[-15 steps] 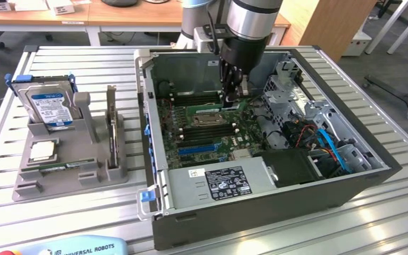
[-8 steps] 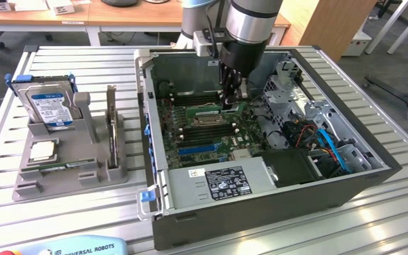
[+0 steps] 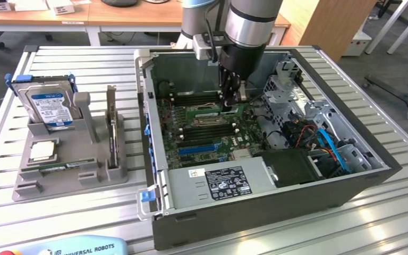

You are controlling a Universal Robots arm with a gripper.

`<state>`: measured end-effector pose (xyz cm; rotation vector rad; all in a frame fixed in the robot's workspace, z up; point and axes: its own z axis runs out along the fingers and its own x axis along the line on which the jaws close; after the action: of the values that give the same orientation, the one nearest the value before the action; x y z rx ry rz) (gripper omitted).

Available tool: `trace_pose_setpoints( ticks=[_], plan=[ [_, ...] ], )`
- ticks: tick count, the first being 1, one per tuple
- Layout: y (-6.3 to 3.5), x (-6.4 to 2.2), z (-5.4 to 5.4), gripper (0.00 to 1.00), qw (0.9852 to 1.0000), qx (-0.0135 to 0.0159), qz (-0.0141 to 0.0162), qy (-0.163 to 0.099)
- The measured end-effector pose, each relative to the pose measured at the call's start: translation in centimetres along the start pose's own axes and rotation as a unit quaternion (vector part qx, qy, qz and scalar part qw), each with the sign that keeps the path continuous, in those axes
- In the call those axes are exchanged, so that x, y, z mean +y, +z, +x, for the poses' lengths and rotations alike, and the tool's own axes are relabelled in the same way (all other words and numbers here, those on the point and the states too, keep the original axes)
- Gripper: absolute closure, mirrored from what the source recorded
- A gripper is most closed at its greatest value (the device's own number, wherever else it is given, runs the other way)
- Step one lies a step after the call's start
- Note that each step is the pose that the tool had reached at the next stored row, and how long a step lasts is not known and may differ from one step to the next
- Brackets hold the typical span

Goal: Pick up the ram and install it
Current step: 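Insert the ram into the slot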

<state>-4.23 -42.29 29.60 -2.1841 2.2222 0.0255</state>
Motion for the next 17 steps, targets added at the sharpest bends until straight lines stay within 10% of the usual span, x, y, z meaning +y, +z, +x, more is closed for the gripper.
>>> trace_pose_setpoints(
  ticks=[17],
  plan=[
    [1.16,0.01,0.0,0.88,1.0,0.0,0.0,0.0]
  ],
)
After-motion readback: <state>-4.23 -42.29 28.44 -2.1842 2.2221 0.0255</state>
